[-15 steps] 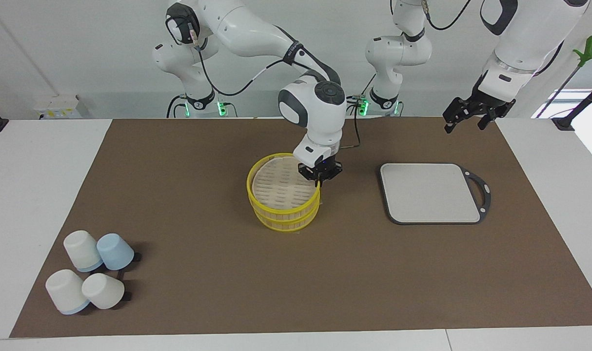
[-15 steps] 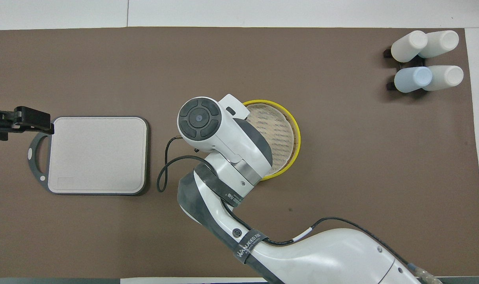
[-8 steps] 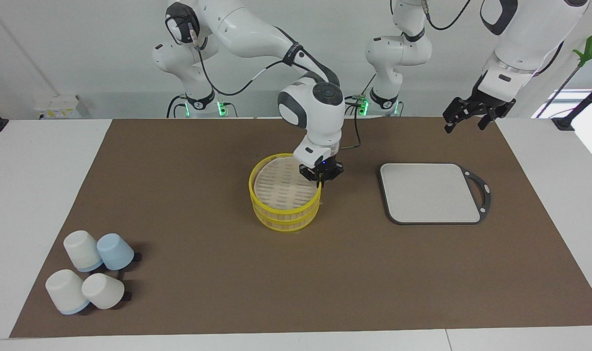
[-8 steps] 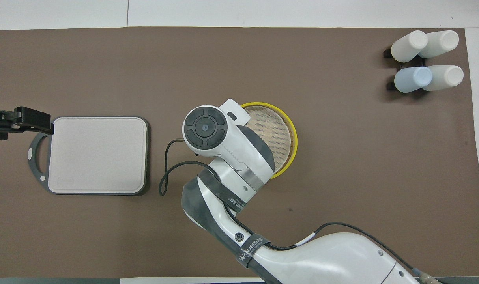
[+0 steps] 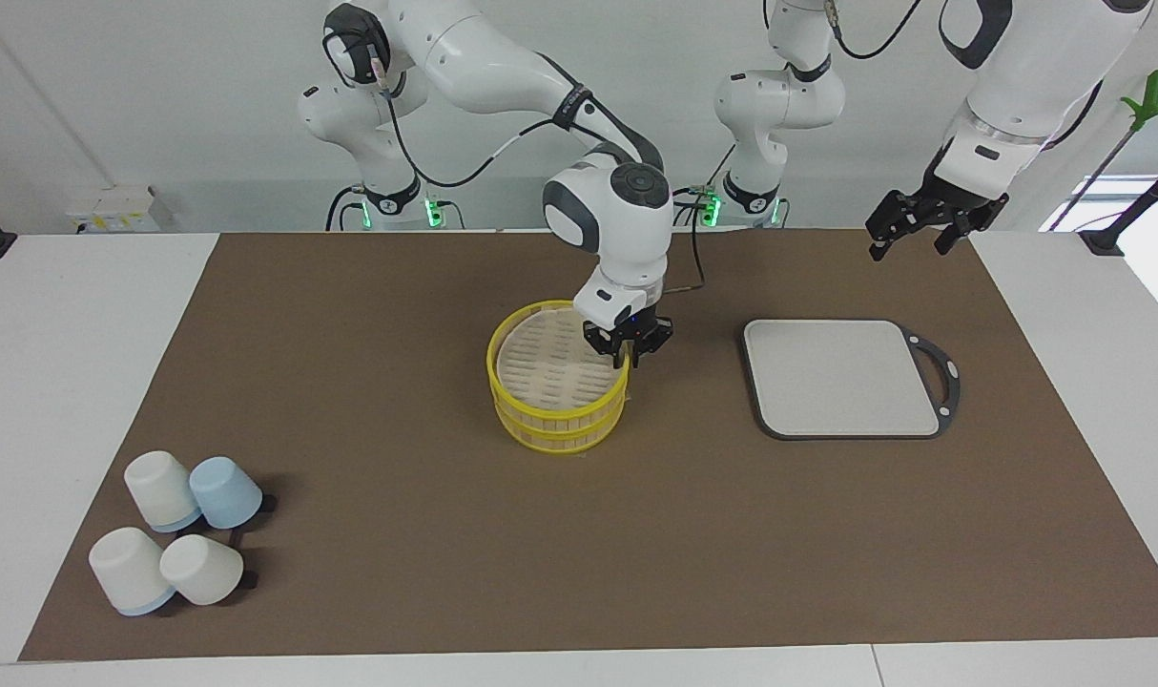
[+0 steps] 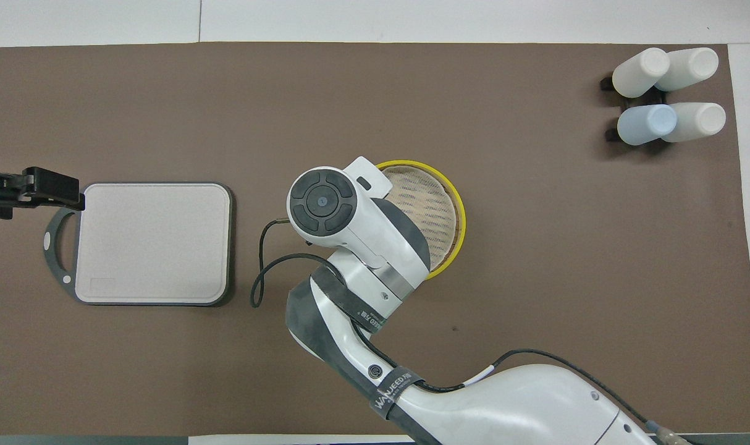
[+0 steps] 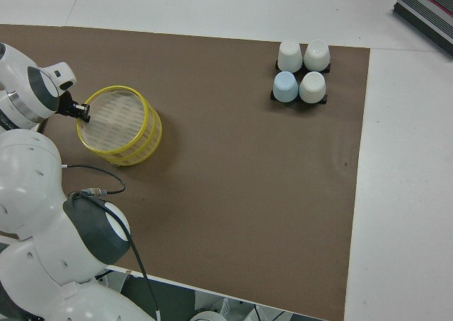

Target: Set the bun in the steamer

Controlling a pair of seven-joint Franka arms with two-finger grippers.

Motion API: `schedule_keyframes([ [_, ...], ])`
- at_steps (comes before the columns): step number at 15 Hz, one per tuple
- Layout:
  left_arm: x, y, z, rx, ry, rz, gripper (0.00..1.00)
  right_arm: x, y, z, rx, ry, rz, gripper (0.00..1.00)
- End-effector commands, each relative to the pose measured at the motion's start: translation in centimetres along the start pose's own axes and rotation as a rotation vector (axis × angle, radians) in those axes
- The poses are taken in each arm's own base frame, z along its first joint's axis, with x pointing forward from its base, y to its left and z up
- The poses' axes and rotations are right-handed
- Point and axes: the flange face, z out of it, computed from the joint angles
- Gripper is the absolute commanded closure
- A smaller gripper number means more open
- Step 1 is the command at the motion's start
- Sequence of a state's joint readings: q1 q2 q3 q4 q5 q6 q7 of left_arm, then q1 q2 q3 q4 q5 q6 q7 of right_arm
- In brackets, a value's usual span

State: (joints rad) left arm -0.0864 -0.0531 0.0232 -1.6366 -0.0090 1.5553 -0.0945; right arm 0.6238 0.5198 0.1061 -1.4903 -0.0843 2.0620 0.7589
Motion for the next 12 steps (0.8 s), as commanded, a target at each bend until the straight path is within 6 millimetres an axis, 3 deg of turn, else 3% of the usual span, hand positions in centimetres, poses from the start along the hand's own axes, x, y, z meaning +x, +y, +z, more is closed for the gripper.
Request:
schedule_keyframes([
  [1,0.0,-0.3,-0.3,-0.013,0.006,0.012,0.00,-0.5,0.3,-0.4,0.011,-0.006,0.041,0.00],
  [4,0.0,-0.3,-0.3,-0.013,0.004,0.010,0.00,0.1,1.7,-2.7,-0.009,-0.015,0.062,0.00],
  [6,0.0,-0.3,-0.3,-0.013,0.007,0.010,0.00,1.8,5.1,-5.4,-0.020,-0.014,0.104,0.00],
  [8,0.0,-0.3,-0.3,-0.013,0.006,0.010,0.00,3.5,10.4,-8.9,-0.046,-0.029,0.121,0.00],
  [10,0.1,-0.4,-0.3,-0.013,0.009,0.009,0.00,5.1,17.3,-12.0,-0.079,-0.074,0.141,0.00],
  [12,0.1,-0.4,-0.3,-0.013,0.009,0.007,0.00,5.3,22.9,-15.9,-0.070,-0.104,0.216,0.00],
])
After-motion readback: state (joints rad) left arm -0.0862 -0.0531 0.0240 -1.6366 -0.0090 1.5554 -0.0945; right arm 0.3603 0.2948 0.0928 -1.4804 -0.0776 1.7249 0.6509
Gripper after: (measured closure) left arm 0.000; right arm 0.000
